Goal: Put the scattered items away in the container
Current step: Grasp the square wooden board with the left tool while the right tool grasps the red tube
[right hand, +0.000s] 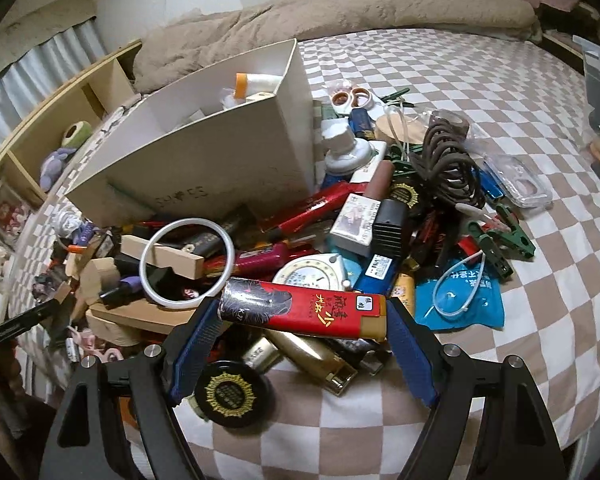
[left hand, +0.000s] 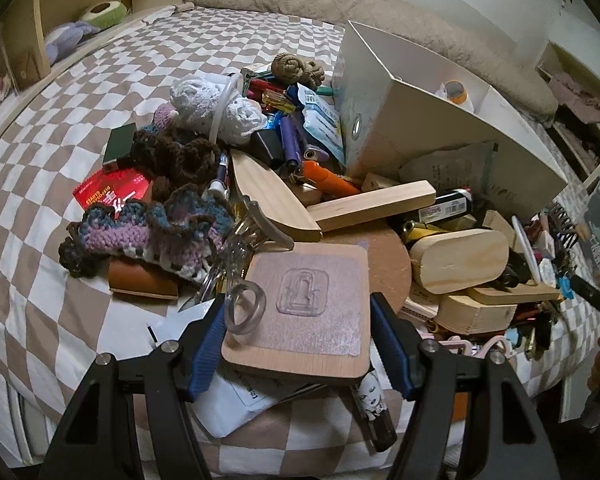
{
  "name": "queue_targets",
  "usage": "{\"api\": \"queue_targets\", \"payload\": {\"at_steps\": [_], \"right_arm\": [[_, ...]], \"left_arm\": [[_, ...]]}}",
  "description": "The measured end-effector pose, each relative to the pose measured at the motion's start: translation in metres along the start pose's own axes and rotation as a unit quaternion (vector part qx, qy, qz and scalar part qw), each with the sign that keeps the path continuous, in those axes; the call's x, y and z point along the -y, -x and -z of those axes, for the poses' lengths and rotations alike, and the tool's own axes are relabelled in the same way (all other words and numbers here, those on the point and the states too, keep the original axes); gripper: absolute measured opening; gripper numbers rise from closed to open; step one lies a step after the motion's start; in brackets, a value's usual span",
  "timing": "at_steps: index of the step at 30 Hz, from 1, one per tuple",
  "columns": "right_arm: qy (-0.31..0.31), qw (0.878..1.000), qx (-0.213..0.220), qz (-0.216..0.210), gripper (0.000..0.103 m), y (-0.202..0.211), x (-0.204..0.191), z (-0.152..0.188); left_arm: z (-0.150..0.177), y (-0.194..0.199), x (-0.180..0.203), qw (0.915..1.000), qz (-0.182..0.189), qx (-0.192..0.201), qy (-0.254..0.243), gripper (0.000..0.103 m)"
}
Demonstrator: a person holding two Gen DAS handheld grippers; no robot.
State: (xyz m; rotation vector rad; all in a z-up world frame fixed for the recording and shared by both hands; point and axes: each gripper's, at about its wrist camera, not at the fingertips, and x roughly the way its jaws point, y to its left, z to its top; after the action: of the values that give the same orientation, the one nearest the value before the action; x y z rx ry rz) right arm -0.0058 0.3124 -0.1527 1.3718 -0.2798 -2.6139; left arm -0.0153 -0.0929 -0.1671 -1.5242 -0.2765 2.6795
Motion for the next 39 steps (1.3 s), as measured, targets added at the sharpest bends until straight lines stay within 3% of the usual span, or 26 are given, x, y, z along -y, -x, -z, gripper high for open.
{"api": "queue_targets", "payload": {"at_steps": [13, 24, 39], "right_arm": [[-0.004, 1.000, -0.001, -0.017, 0.082, 0.005, -0.002, 0.000], [-0.007, 1.000, 0.004, -0.020, 0.082, 0.008, -0.003, -0.001], [-0.010, 1.000, 0.015, -0.025, 0.082, 0.014, -0.004, -0.004]], "left_arm": [[0.006, 0.011, 0.004, 0.9999, 0.017, 0.002, 0.000, 0.068], [-0.001, 0.025, 0.007, 0.9981, 0.054, 0.030, 0.004, 0.067], [-0.007, 0.036, 0.021, 0.9959, 0.070, 0.055, -0.014, 0.061]]}}
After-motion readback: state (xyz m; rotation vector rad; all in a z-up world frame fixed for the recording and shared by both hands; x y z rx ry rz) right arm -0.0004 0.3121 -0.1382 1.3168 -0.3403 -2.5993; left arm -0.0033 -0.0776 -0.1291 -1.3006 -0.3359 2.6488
